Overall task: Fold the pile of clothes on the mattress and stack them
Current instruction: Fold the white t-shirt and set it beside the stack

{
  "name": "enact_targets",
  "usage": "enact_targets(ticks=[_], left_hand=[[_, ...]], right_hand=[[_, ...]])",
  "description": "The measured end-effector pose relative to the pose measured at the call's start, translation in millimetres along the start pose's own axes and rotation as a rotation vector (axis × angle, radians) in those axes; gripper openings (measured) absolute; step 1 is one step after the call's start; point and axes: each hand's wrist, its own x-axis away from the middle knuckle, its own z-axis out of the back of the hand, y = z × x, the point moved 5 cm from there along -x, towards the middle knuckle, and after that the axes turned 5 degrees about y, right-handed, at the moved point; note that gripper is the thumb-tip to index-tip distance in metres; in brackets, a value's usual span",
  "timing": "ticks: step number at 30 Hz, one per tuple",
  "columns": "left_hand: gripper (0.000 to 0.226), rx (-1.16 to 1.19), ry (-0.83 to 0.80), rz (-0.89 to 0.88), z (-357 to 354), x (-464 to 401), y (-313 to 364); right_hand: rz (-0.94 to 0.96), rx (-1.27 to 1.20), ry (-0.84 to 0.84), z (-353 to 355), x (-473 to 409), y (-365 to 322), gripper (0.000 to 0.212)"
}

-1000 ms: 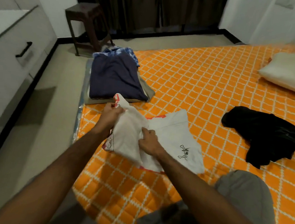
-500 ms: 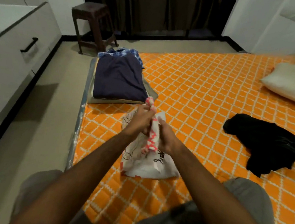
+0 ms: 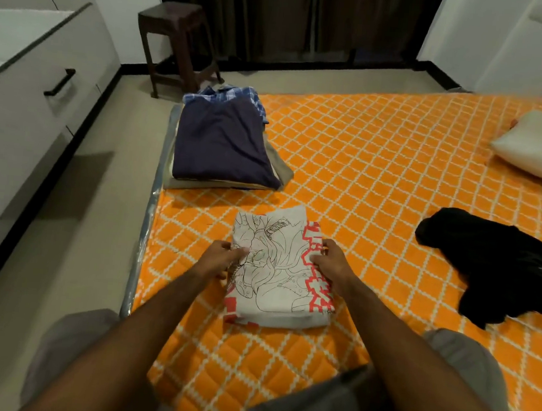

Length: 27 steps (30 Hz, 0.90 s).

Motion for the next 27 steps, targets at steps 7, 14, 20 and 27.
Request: enact_targets(ticks=[7,14,20,27], left_hand=[[0.024,0.223,-0.061,0.044,-29,10,24],[0.026,0.151,-0.130,-0.247,-9,34,123],[0.060,-0.793,-0.003,-0.918,1,84,222],[0.059,-1.220,-0.060,-1.199,-70,83,141]], right_hand=[[0.346,0.596,0.326,4,25,-17,0.067],[0.180,-0.079,-0.211,-34,39,-58,0.028],[0.021,-0.836,-0.462,-42,44,-133,0.080],[-0.059,-0.699,-0.296,19,19,-82,0.072]])
